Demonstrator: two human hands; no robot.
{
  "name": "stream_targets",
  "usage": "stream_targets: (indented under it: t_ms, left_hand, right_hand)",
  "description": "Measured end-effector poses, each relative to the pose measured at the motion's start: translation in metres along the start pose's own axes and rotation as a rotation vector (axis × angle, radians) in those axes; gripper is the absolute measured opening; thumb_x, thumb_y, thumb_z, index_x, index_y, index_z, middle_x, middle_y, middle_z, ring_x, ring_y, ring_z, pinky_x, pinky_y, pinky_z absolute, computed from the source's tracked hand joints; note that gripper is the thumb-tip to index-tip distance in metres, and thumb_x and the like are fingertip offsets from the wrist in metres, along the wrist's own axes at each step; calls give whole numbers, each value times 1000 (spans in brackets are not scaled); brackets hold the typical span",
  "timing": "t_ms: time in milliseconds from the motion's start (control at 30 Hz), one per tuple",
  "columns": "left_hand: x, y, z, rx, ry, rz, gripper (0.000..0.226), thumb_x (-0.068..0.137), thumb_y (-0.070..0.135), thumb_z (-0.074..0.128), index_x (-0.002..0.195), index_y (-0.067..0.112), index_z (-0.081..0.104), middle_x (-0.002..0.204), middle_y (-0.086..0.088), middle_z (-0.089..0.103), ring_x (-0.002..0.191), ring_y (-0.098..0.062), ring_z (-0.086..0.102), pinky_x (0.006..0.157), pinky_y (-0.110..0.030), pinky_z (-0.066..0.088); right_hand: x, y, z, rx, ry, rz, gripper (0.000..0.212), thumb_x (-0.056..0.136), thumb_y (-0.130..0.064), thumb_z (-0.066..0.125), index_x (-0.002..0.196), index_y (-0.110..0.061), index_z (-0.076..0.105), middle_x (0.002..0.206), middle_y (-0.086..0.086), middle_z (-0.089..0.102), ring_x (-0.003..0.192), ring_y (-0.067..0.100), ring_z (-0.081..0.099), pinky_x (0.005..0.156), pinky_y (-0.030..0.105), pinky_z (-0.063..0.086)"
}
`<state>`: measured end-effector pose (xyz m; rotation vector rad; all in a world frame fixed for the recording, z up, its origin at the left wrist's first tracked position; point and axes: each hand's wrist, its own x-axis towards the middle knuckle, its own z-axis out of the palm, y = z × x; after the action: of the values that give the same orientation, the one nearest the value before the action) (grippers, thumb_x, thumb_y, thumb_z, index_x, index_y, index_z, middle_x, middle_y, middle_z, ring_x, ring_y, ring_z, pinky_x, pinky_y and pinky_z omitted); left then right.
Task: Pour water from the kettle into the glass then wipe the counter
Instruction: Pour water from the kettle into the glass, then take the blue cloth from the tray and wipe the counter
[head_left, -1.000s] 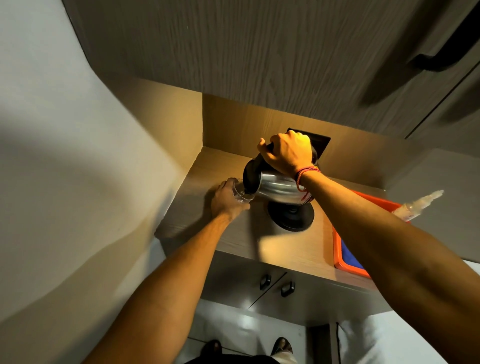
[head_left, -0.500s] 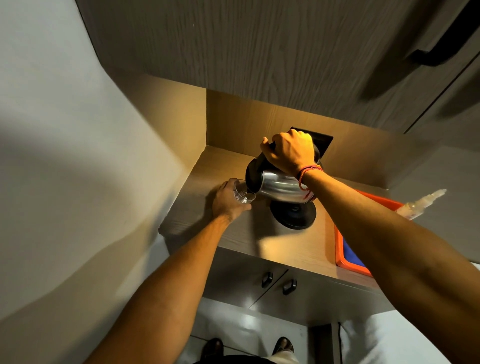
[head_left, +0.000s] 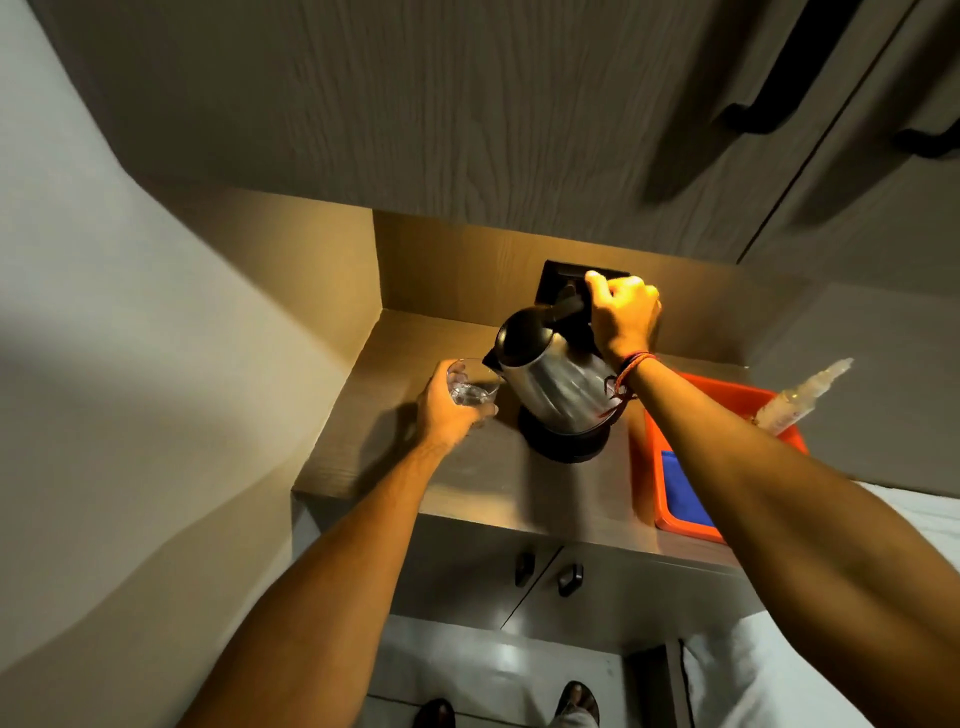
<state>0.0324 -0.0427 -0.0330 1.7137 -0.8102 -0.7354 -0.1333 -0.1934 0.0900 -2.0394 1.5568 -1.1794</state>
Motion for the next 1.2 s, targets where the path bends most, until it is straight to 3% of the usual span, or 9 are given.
stream_targets:
  t_ms: [100,167,367,633,800,967,1100,1167,1200]
  left_hand:
    - [6,5,11,1,18,15,79,61,9,94,129,12,55,125,-7,64,112,-21,61,75,-18,49]
    - [9,6,16,7,26,22,81,59,8,94,129,12,54,125,-8,64,112,-22,61,83,-25,51]
    - [16,-1,25,1,50,-31,86,59,10,94,134,14,51,131,-8,62,120,-25,58,93,-33,52]
    - [16,-9,31,61,60,-83,90,62,12,94,140,15,49,137,-10,59,128,-29,54,103,-45,50]
    - [18,-12,31,92,72,-98,90,62,14,94,139,15,48,136,-10,59,127,-29,55,101,-41,50]
    - [19,-8,28,99,12,-81,99,60,15,95,142,19,40,142,-9,52,132,-29,50,102,-37,47]
    - [16,17,21,246,73,121,98,63,58,84,142,24,38,141,-6,46,125,-21,45,98,-37,46]
    - [11,36,21,357,233,351,77,74,63,70,132,18,47,129,-8,50,115,-20,47,91,-37,48]
    - [-7,51,47,333,184,536,67,80,57,67,127,13,51,124,-11,51,111,-21,47,88,-34,46]
  right_hand:
    - [2,26,-7,120,23,193,50,93,-41,52,66,-2,69,66,21,60,75,34,54,63,34,18]
    - [-5,39,-14,241,74,344,47,91,-39,57,79,3,73,74,19,58,80,33,49,69,37,27]
    - [-24,73,-22,531,185,629,36,69,-41,65,43,-19,54,52,-3,42,62,23,40,60,41,34]
    - [-19,93,-12,755,255,690,32,84,-18,69,54,-19,56,61,-6,46,61,12,41,58,28,36]
    - [-20,108,-2,773,200,683,46,75,-28,69,33,-23,50,42,-15,36,56,15,34,54,34,31]
    - [-21,117,-10,757,165,647,40,85,-27,65,46,-18,59,43,-12,51,46,15,48,50,33,39]
    - [-25,132,-21,507,82,540,32,85,-35,56,56,-24,66,65,2,66,68,23,57,70,46,46]
    - [-26,141,-25,336,7,476,24,82,-31,55,63,-22,67,73,8,71,73,28,62,76,47,50]
    - [-41,159,-64,246,107,526,21,81,-28,55,67,-20,69,78,11,73,78,31,66,77,46,52]
